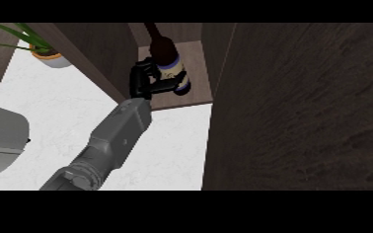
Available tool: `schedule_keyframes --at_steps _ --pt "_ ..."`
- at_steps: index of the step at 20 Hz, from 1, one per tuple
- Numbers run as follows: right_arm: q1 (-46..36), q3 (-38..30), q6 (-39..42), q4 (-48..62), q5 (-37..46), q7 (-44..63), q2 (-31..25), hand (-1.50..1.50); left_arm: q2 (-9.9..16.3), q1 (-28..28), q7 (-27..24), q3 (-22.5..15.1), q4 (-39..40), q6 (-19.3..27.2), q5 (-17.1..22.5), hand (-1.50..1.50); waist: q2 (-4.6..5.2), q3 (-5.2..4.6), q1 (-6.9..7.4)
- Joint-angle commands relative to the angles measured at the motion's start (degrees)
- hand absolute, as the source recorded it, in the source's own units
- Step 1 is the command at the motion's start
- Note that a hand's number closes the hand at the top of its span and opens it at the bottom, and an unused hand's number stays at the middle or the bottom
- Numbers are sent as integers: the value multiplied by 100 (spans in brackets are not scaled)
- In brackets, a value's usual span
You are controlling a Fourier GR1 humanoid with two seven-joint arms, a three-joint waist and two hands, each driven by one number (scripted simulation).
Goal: Pick up the wine, place it into the cabinet and close the cabinet
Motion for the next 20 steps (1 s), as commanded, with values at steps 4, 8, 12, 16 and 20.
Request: schedule_keyframes --at_steps 4,8,12,16,20 --pt "-122 0 57 4 -146 -36 1 -150 -1 389 45 -143 30 -371 164 150 -6 -7 -185" --pt "-150 -8 49 8 -231 -59 55 -150 -1 459 -102 -209 -1 -122 229 150 -9 -7 -236" --pt "58 -7 161 11 -366 -137 92 -150 -1 559 -187 -253 -28 14 324 150 21 -6 -358" --pt "72 14 98 -87 -309 -40 85 -150 0 470 -137 -371 -48 140 332 150 -5 -6 -274" --pt "-1 -59 145 135 -370 -179 124 -150 0 410 -117 -425 -115 254 424 150 44 -8 -323"
